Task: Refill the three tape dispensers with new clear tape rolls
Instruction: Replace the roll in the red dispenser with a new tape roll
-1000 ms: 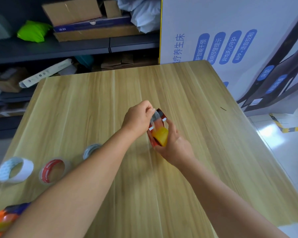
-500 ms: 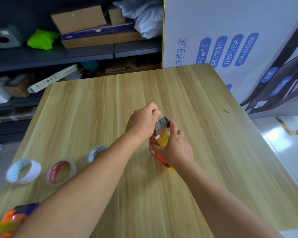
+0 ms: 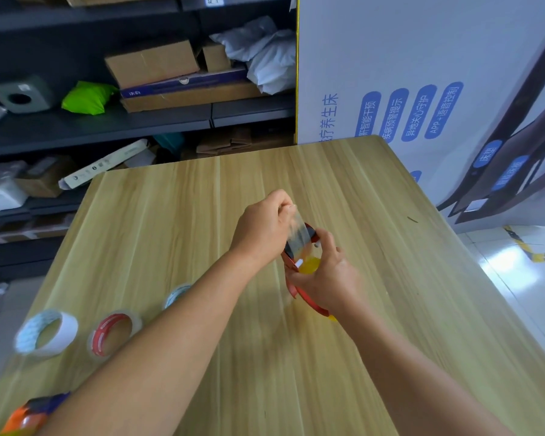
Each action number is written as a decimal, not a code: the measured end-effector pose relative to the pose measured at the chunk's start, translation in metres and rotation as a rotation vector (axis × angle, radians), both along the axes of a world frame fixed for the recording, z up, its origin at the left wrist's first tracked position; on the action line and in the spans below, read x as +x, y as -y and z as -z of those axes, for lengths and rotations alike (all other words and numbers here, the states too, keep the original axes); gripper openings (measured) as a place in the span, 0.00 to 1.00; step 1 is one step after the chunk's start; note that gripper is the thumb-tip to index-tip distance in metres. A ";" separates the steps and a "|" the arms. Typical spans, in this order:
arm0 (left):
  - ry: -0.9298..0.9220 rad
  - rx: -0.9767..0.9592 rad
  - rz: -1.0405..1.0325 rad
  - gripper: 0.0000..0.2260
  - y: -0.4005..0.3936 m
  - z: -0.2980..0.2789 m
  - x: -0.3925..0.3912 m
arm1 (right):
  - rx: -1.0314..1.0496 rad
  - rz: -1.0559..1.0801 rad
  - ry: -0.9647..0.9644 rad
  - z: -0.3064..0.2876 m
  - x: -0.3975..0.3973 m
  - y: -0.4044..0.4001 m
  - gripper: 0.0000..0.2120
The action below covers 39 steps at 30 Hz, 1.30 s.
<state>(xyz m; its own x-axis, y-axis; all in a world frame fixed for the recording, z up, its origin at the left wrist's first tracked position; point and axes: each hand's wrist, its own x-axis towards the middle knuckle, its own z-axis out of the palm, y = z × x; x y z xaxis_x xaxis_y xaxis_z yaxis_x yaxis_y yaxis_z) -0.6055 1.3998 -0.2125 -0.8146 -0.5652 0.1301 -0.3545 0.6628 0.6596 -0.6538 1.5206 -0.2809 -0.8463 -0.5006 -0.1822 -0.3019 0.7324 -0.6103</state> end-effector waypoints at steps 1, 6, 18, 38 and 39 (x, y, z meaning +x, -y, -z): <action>-0.028 0.010 -0.002 0.09 0.001 -0.006 -0.002 | 0.004 -0.005 0.011 0.000 -0.002 -0.001 0.35; -0.186 0.010 -0.015 0.08 0.010 -0.051 -0.012 | 0.019 -0.020 0.096 0.003 -0.001 -0.012 0.34; -0.285 0.093 -0.147 0.07 0.021 -0.065 -0.012 | -0.092 -0.061 0.122 -0.001 -0.006 -0.025 0.31; -0.142 0.817 -0.625 0.06 0.066 0.023 0.032 | -0.273 -0.135 0.273 -0.030 -0.013 -0.051 0.32; -0.117 0.866 -0.632 0.06 0.062 0.035 0.036 | -0.285 -0.135 0.282 -0.034 -0.015 -0.051 0.32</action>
